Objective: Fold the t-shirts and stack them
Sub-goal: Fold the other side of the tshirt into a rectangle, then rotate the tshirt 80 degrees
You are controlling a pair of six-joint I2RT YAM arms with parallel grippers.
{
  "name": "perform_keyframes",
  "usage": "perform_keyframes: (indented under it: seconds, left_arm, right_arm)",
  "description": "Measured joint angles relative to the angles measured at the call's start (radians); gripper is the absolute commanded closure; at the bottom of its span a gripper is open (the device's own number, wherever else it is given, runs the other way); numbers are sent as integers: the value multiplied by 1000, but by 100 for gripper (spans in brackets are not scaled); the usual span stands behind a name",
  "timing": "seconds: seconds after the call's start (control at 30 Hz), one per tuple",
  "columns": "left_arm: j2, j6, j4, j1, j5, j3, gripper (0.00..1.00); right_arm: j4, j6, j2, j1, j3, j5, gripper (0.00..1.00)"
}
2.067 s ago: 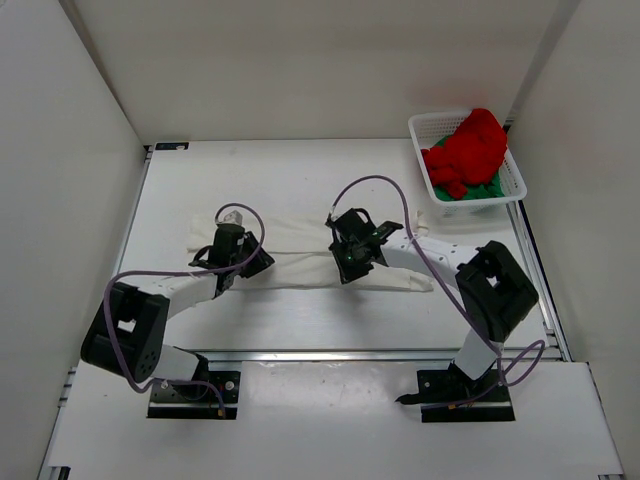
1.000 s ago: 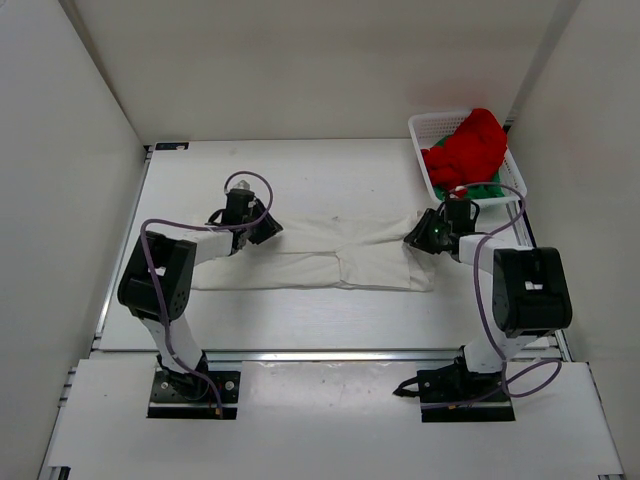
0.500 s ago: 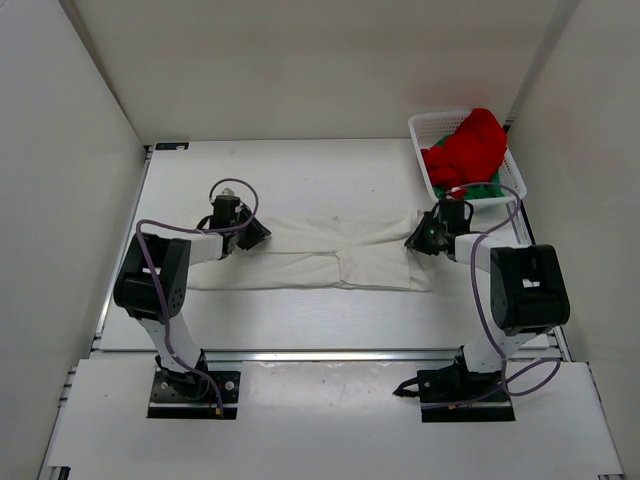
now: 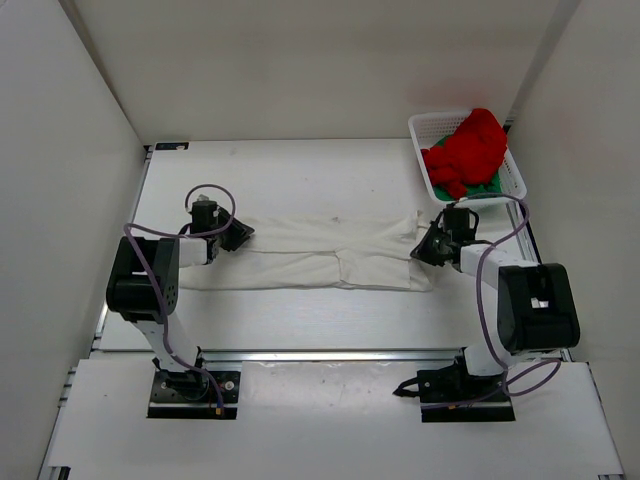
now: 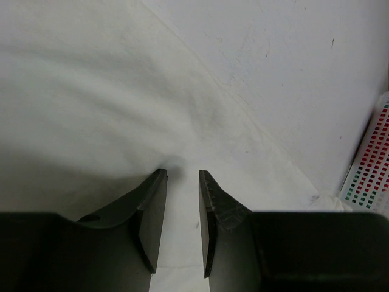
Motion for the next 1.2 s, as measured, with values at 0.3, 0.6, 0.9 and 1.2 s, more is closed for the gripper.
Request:
perform_keyframes:
  seconds: [0.3, 0.6, 0.9, 1.2]
  left_arm:
    - [-76, -14, -26, 24, -1, -52, 61]
    - [-215, -7, -29, 71, -47, -88, 61]
    - [-185, -86, 5, 274, 4, -218, 64]
    - [-246, -115, -60, 343, -3, -204, 60]
  right_arm:
    - [-32, 13, 11, -2, 2, -12, 76]
    - [-79, -45, -44, 181, 120, 94, 99]
    - [-42, -64, 209, 254, 190, 45, 100]
    - [-109, -69, 500, 243, 567, -45, 100]
